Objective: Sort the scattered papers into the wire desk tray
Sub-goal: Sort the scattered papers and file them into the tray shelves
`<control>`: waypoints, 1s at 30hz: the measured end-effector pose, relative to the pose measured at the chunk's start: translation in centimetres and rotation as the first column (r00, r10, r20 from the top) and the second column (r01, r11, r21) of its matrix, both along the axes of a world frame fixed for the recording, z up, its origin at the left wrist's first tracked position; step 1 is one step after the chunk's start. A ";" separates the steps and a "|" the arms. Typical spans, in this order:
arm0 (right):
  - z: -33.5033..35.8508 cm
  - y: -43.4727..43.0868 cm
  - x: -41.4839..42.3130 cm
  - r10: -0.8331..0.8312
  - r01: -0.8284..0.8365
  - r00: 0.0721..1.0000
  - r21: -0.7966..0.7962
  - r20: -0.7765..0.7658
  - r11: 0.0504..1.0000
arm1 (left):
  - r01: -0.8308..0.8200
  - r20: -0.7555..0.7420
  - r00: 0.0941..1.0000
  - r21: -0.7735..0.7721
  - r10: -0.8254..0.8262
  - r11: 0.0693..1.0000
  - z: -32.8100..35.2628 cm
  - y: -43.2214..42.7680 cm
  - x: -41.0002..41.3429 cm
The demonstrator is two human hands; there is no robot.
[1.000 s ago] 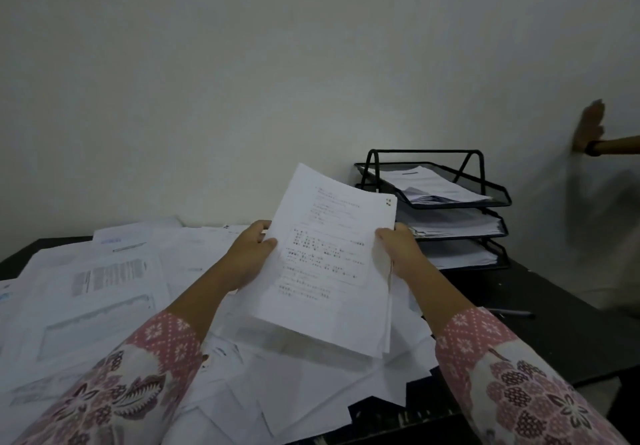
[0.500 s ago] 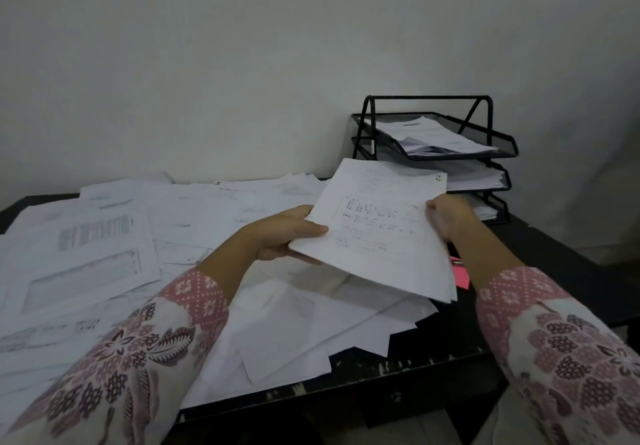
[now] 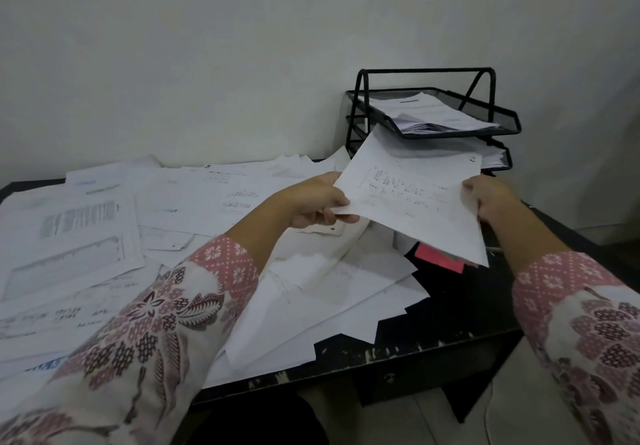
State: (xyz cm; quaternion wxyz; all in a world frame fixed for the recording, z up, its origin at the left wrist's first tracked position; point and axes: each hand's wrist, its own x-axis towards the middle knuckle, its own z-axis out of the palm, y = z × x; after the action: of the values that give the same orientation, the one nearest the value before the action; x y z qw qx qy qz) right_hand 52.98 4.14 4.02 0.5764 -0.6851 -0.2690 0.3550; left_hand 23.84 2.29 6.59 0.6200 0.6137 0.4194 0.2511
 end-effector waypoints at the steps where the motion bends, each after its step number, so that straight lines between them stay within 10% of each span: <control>1: 0.0 0.0 0.3 0.005 -0.005 1.000 0.004 -0.003 1.000 | -0.008 0.000 1.000 -0.001 0.008 1.000 0.1 0.1 0.4; 12: 0.7 -0.7 3.5 0.078 -0.066 0.992 -0.110 0.103 0.992 | -0.178 0.068 0.981 -0.081 0.184 0.981 1.8 1.5 7.3; 23: 0.4 -1.7 1.0 0.024 0.088 0.923 0.271 -0.384 0.959 | -0.267 0.282 0.909 -0.169 0.307 0.949 1.5 2.1 12.2; 27: 0.1 -1.0 -0.1 -0.011 0.130 0.918 0.272 -0.397 0.954 | -0.254 0.277 0.921 -0.111 0.276 0.961 1.0 2.4 12.4; 30: 0.3 -0.2 -0.1 -0.089 0.209 0.916 0.276 -0.391 0.938 | -0.334 -0.017 0.937 0.239 0.348 0.912 -0.1 4.2 12.3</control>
State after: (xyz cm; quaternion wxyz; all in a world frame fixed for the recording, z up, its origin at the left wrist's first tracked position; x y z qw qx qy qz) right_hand 52.87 3.94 4.32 0.7433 -0.5243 -0.1538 0.3860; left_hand 36.14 6.45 6.54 0.4778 0.6065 0.5060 0.3844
